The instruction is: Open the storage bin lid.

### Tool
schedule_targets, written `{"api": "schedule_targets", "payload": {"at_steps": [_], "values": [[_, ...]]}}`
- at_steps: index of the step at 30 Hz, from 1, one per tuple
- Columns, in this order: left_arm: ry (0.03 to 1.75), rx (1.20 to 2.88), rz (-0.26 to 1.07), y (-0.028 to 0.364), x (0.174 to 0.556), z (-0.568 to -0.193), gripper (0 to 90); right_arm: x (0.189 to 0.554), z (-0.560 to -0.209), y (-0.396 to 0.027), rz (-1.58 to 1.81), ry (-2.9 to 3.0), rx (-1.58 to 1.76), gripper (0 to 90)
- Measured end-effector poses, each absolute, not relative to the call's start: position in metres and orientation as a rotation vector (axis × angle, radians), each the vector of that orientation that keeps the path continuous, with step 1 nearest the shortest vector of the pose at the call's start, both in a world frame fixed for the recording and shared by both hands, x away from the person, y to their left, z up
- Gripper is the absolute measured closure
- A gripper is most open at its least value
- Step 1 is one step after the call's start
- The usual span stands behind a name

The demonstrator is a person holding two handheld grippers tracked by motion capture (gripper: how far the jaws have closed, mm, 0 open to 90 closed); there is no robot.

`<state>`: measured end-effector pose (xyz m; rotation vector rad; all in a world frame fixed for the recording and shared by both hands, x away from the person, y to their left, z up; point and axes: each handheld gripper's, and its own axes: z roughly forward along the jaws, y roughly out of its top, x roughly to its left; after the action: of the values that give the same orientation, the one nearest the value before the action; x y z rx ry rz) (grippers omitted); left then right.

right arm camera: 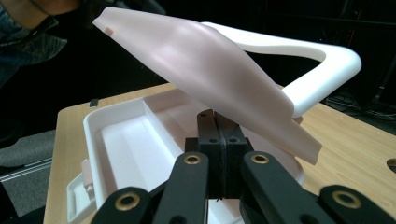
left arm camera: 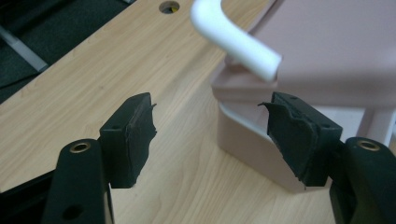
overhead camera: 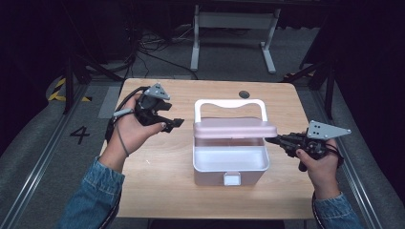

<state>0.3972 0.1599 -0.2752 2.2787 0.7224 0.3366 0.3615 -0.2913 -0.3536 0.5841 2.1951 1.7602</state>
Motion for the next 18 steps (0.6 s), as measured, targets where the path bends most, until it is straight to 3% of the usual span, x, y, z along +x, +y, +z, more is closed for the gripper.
{"api": "schedule_targets", "payload": {"at_steps": [10, 18], "values": [[0.646, 2.263, 0.327, 0.156, 0.392, -0.301, 30.4, 0.374, -0.35, -0.286, 1.76, 2.191, 0.607, 90.0], [0.514, 2.196, 0.398, 0.133, 0.385, -0.303, 29.0, 0.382, -0.351, -0.285, 1.788, 2.185, 0.634, 90.0]]}}
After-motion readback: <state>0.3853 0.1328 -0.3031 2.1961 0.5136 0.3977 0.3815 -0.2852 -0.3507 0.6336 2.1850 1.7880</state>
